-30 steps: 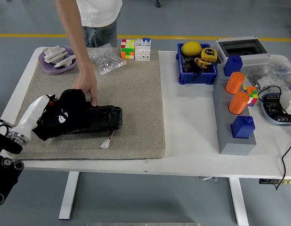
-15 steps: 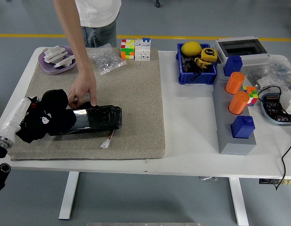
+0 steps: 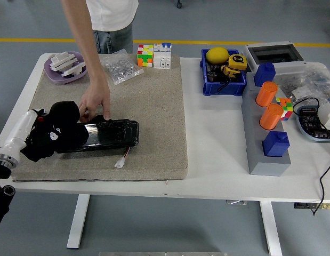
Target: Pick the rag up,wipe the panel,place it on the desk
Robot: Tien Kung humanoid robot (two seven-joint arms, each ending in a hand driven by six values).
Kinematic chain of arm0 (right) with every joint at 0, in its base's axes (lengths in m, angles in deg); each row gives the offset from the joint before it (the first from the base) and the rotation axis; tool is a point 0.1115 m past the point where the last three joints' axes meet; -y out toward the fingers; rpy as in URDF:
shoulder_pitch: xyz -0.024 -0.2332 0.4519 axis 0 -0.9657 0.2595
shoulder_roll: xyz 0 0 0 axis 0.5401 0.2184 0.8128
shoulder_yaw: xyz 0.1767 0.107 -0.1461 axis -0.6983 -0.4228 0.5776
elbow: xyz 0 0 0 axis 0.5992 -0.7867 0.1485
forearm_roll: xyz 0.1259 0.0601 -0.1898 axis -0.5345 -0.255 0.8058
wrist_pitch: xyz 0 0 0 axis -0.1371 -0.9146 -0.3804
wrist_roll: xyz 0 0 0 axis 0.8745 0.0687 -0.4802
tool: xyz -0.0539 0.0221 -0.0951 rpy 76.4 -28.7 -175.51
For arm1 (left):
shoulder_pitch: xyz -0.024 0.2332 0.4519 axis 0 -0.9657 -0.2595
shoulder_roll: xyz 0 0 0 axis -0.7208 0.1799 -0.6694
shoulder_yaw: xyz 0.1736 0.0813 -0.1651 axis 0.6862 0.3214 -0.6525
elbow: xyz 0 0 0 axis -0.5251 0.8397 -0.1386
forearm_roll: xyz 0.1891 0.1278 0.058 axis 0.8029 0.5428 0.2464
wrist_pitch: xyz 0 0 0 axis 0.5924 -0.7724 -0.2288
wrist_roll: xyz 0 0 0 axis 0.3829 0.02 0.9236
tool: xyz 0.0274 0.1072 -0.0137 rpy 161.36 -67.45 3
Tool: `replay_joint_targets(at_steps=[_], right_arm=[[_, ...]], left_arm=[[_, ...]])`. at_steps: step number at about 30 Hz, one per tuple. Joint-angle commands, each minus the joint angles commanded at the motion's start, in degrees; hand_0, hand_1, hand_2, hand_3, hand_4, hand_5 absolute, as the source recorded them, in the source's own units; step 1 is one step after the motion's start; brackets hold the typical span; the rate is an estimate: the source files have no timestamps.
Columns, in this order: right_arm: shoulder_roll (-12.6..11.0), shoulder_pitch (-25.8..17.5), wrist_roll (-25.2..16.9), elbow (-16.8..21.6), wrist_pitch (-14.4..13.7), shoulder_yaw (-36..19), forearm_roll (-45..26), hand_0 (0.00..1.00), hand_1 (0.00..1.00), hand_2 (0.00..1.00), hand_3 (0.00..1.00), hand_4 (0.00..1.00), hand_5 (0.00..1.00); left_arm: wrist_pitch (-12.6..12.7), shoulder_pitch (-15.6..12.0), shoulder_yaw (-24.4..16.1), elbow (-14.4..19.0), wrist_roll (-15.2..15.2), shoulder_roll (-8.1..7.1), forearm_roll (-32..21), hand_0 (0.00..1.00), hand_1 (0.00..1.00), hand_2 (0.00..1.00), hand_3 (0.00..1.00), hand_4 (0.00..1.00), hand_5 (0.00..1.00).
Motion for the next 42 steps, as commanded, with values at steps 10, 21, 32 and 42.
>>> replay_joint_targets(at_steps=[10, 21, 32, 42], right_arm=[[0.01, 0.06, -0.04, 0.0, -0.03, -0.63, 0.57, 0.541, 0.568, 0.641, 0.584, 0.998, 0.483], [-0.02, 0.18, 0.05, 0.0, -0.09, -0.45, 0.48, 0.542, 0.569, 0.641, 0.584, 0.998, 0.483], [-0.02, 0.32, 0.0, 0.0, 0.05, 0.04, 0.02, 0.541, 0.568, 0.641, 0.584, 0.998, 0.483], [-0.1, 0.47, -0.09, 0.0, 0.11, -0.39, 0.4, 0.542, 0.568, 0.641, 0.584, 0.998, 0.483]], left_arm=[[-0.08, 1.72, 3.6, 0.07, 0.5, 3.32, 0.12, 0.271, 0.216, 0.511, 0.413, 0.028, 0.002], [0.06, 4.03, 10.53, 0.81, 0.74, 4.48, 1.94, 0.271, 0.217, 0.511, 0.413, 0.027, 0.002], [-0.15, 6.19, 17.22, 3.55, 1.81, 4.76, 3.83, 0.274, 0.217, 0.51, 0.412, 0.022, 0.002], [-0.13, 7.54, 20.62, 4.82, 2.8, 4.82, 6.15, 0.276, 0.217, 0.508, 0.412, 0.02, 0.002]])
